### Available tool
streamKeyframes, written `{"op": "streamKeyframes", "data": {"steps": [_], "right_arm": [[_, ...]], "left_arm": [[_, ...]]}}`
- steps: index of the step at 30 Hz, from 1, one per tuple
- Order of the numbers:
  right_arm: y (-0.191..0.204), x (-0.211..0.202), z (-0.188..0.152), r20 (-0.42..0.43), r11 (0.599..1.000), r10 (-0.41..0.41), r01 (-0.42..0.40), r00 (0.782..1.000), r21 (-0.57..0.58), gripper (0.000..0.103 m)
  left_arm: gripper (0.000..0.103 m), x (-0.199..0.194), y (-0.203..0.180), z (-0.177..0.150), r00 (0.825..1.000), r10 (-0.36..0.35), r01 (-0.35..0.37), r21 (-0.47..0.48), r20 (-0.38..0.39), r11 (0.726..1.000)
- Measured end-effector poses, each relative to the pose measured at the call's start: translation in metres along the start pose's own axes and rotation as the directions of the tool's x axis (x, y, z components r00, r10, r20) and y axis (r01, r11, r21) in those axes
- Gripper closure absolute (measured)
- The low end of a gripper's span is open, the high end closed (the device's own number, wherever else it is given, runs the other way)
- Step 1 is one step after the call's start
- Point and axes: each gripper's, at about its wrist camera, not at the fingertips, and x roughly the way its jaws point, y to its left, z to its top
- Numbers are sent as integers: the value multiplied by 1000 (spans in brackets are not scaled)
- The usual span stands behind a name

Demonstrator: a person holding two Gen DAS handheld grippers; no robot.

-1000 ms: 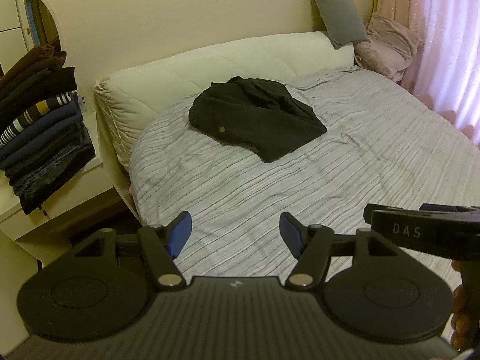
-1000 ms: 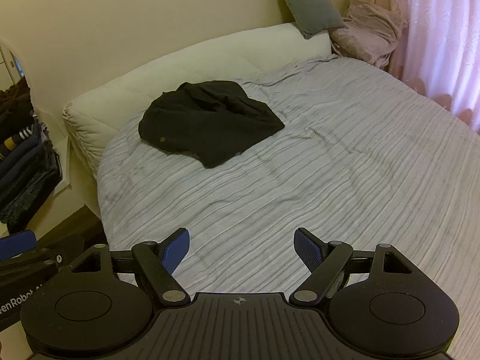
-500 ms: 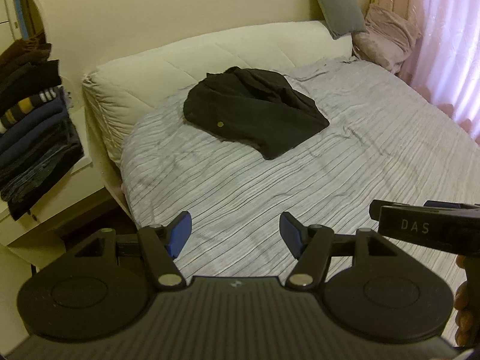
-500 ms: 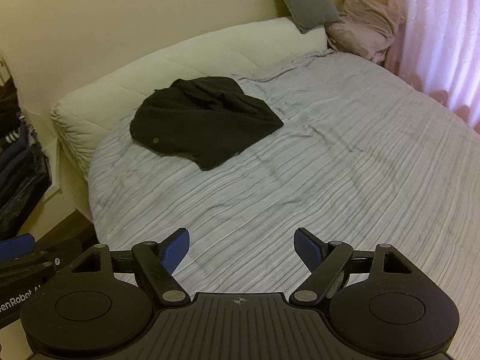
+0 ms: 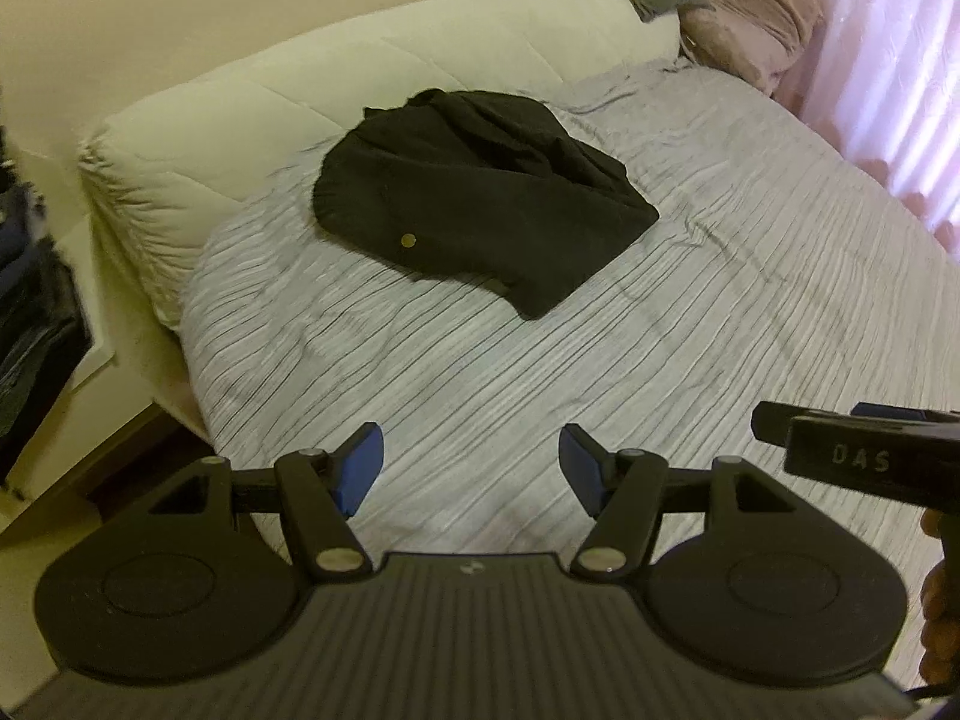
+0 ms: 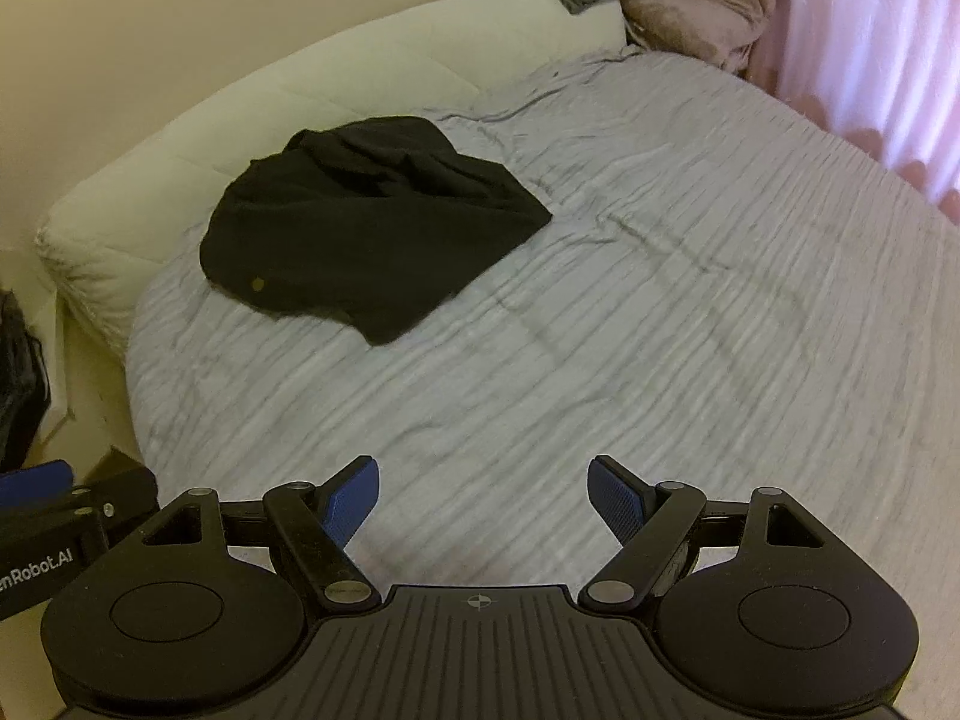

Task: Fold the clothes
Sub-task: 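Grasp the black garment with both grippers near the pillows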

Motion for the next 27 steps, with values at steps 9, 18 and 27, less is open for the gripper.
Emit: {"op": "streamKeyframes", "data": {"steps": [9,18,27], "right_arm": [[0,74,33,-58,993,21,-14,998,121,23],[-17,165,68,-100,934,97,-56,990,353,23],[-58,247,79,6,663,277,-195,961,723,23]], "left_arm": [[42,81,45,50,997,-22,23,8,-74,1000],[42,172,79,108,996,-60,60,-2,-73,998],[42,254,111,138,983,-159,141,-178,-92,974]]}}
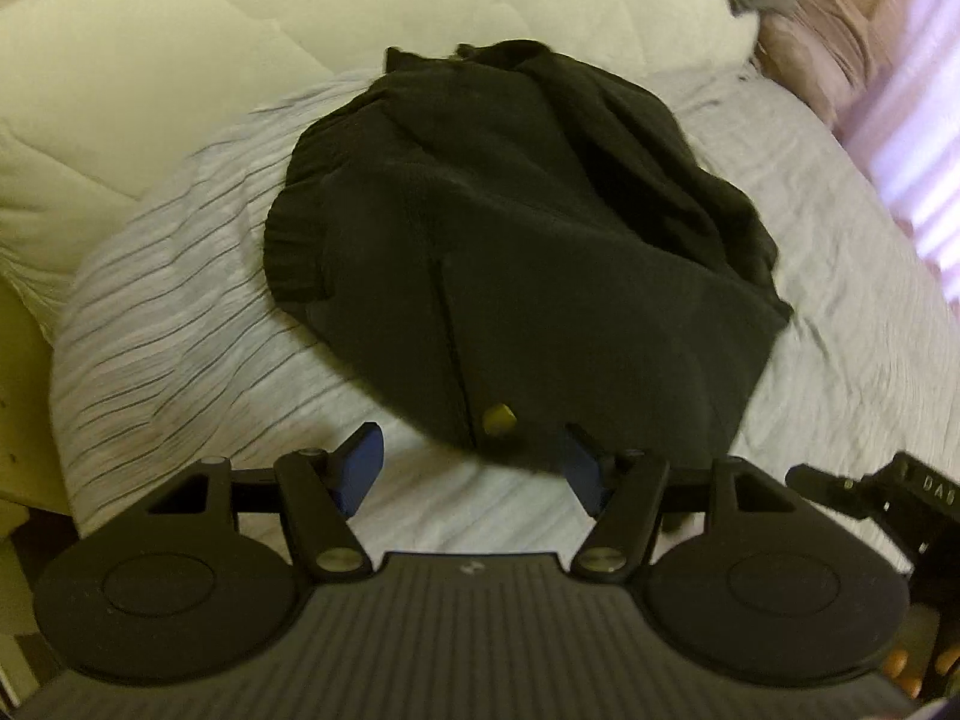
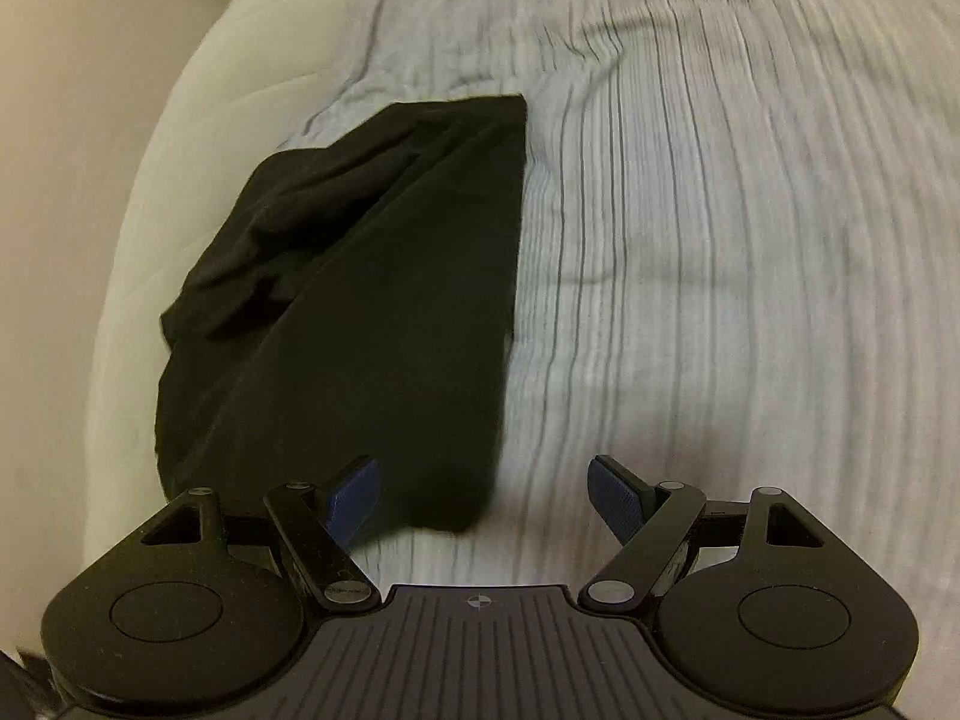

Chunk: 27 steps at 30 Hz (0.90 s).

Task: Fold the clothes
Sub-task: 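Grasp the black garment with both grippers near the pillows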

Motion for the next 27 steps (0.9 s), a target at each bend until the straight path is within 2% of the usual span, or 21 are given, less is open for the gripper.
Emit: {"op": "streamKeyframes", "data": {"steps": [7,11,14,16,17,18,20,21,23,25,26,27], "right_arm": [[-16,43,16,30,983,96,-100,995,157,23],[-20,71,19,10,965,152,-151,988,214,23],[-18,83,16,-12,960,188,-181,982,211,24],[-12,81,13,-12,970,188,-184,982,160,43],[-10,79,13,-15,975,184,-180,983,132,60],[-10,76,14,-16,975,186,-183,982,122,71],[-12,70,16,-17,976,193,-190,981,103,84],[-13,66,16,-13,974,204,-202,979,102,85],[-13,63,16,-11,974,210,-208,978,92,85],[-13,63,16,-14,975,202,-200,979,97,83],[-14,66,15,-17,976,192,-189,981,111,63],[-15,69,14,-17,976,181,-177,983,125,35]], "left_arm": [[41,33,26,14,997,-73,77,-174,28,982],[37,49,40,14,990,-128,138,-297,54,945],[37,59,46,13,985,-161,173,-367,64,914],[37,61,49,12,983,-174,186,-399,65,898],[37,60,50,10,981,-180,192,-411,69,891],[37,59,51,7,980,-184,199,-420,76,886],[37,58,53,1,977,-194,214,-442,89,871],[37,60,55,0,974,-203,224,-459,96,860],[37,67,59,0,969,-222,247,-494,111,833],[36,71,61,3,963,-236,268,-508,127,818],[36,73,61,4,962,-240,273,-506,130,818],[36,73,61,5,961,-242,275,-501,131,821]]}}
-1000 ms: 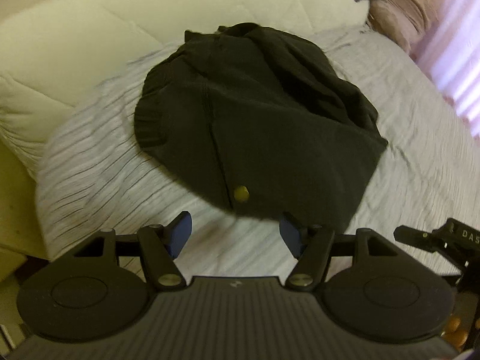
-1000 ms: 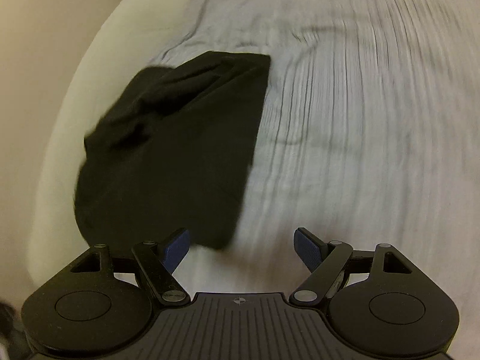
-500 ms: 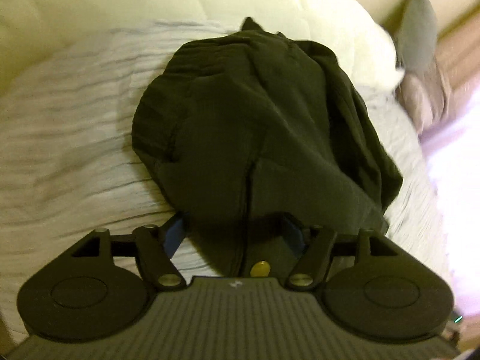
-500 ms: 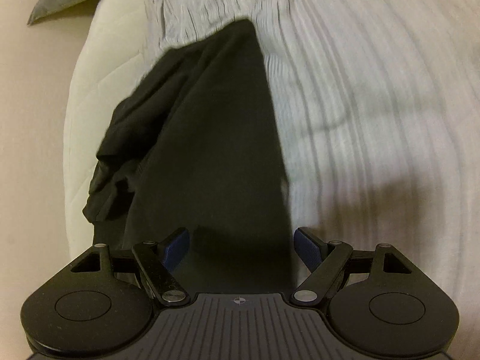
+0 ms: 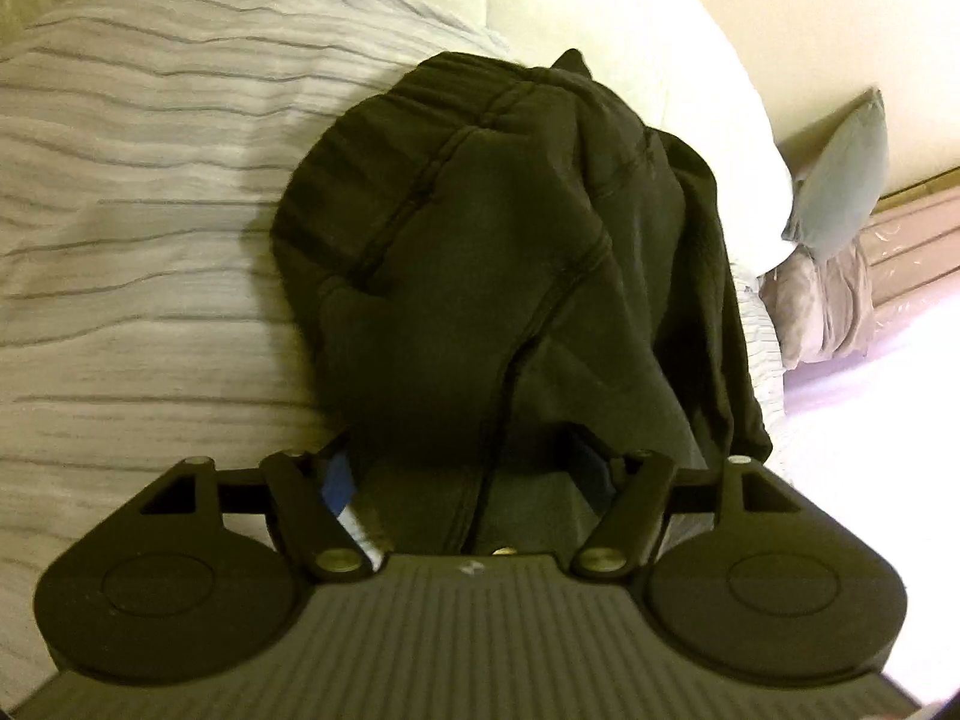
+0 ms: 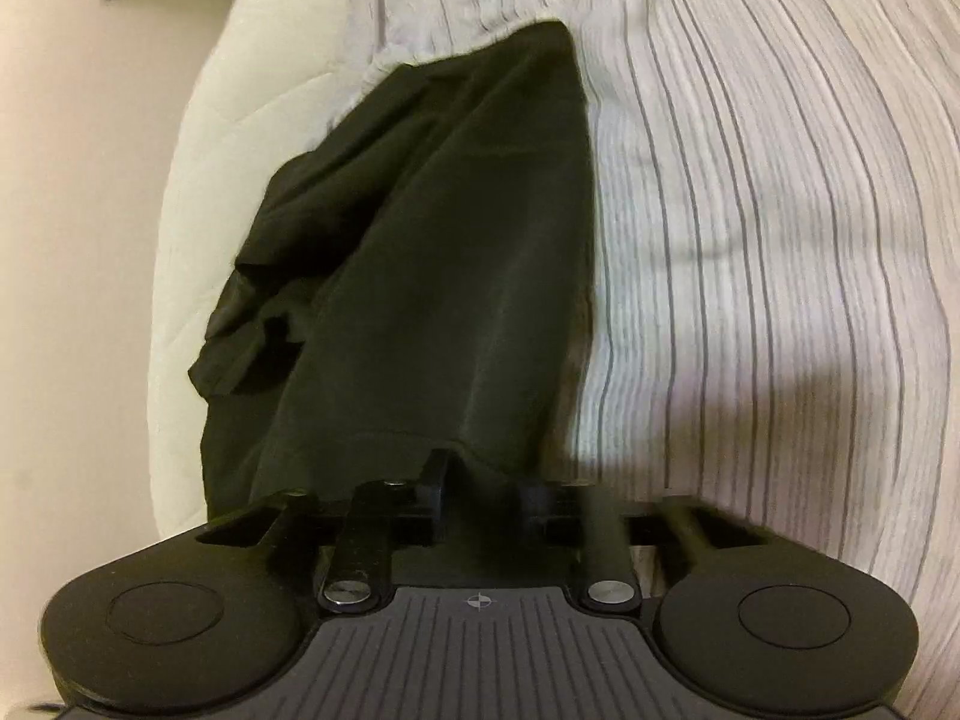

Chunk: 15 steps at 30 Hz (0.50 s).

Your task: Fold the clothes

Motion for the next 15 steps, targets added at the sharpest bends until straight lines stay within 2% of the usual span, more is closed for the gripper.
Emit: {"op": "streamKeyframes", "data": {"steps": [1,2,4,5,7,9,12,15], "right_arm": [[0,0,1,19,1000,-13,13,1000,10,23],[0,0,3,37,1000,-22,22,999,19,20],[-2,5,3,56,999,27,-28,998,17,21],[-1,8,4,56,999,35,-36,998,18,31],[0,15,6,48,999,43,-44,998,29,63],[4,14,7,48,999,36,-37,998,19,84],[15,-3,7,65,996,86,-83,994,-42,90],[26,-32,2,78,984,156,-148,985,-95,91]], "left_arm": [[35,1,0,1,1000,-2,2,6,-1,1000],[35,2,1,1,1000,-9,9,10,-1,1000],[36,3,5,1,1000,-27,27,15,3,1000],[38,3,6,2,1000,-31,31,20,3,999],[47,2,6,2,999,-32,32,34,3,999],[55,-2,4,4,1000,-30,30,48,5,998],[64,-16,-5,4,999,-40,38,86,23,996],[69,-40,-29,0,995,-80,68,183,62,981]]}}
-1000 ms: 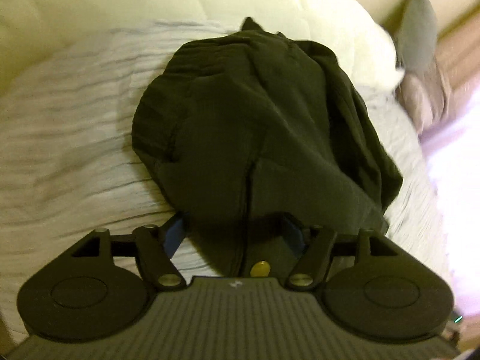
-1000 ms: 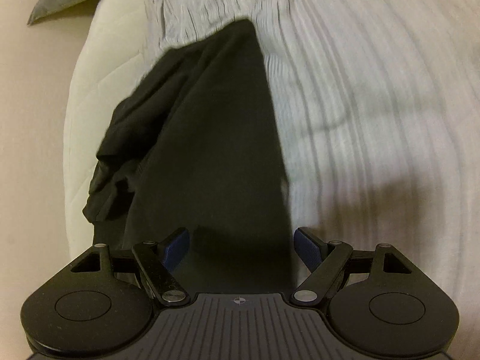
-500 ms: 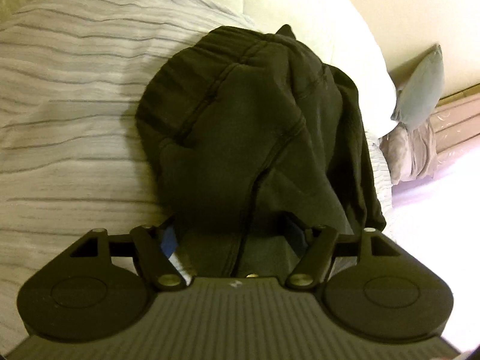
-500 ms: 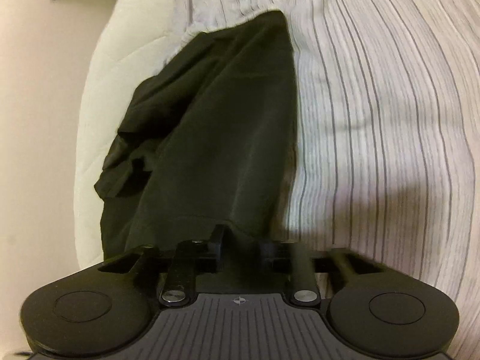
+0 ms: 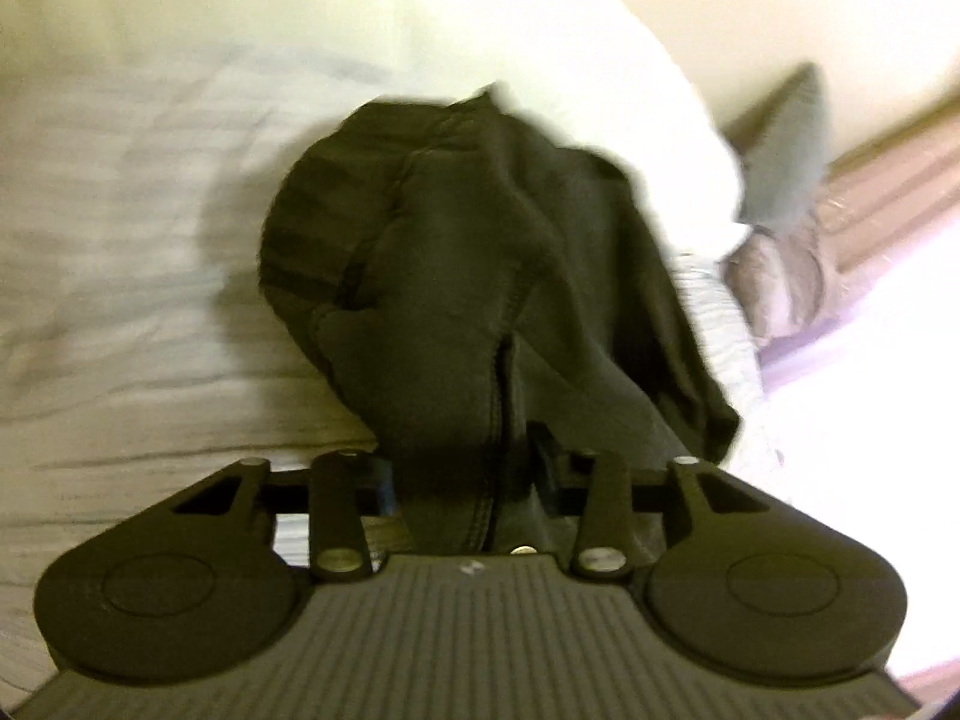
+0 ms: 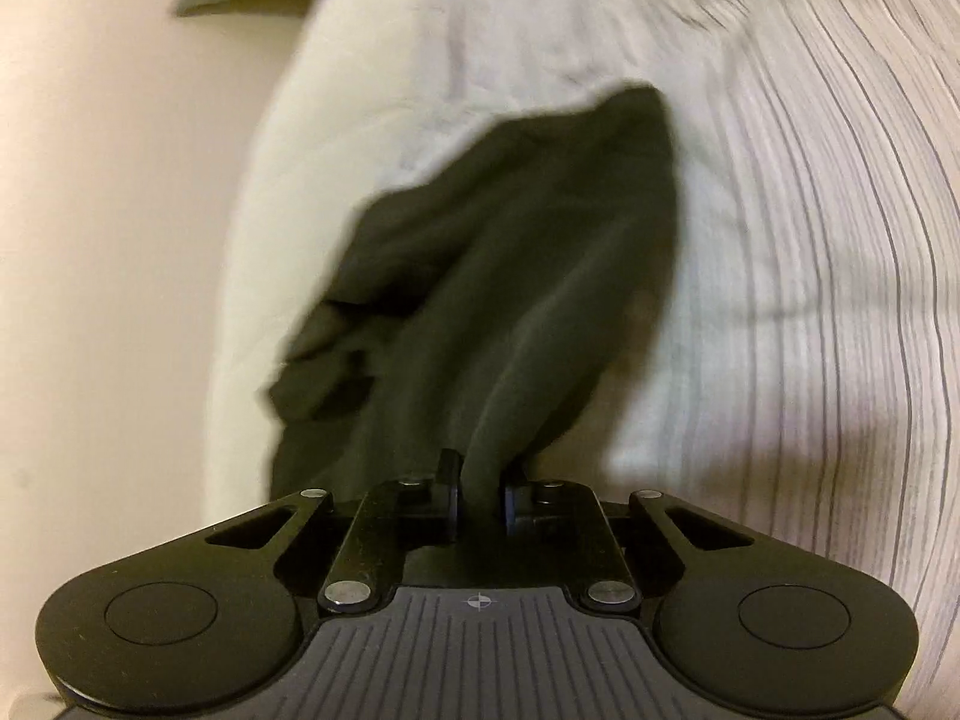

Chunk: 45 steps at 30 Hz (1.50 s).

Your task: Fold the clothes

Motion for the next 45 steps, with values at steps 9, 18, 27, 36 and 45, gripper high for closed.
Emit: {"op": "streamKeyframes", "data": {"steps": [9,18,27,36,45], "right_arm": [[44,-139,-12,162,964,255,-237,953,-121,91],[50,-329,-50,407,918,392,-320,825,-234,91],[41,-575,-155,547,864,497,-331,673,-379,91],[-8,-785,-272,726,923,378,-168,575,-347,91],[-132,-857,-347,669,913,-387,160,634,376,45]], "left_arm": [[76,-96,-118,-16,969,-236,197,340,77,920],[78,-196,-240,-103,884,-467,374,587,8,718],[78,-313,-366,-222,688,-714,595,664,-128,454],[75,-373,-531,-435,416,-692,799,600,-591,-32],[73,-274,-494,-626,626,-137,779,622,-768,72]]}}
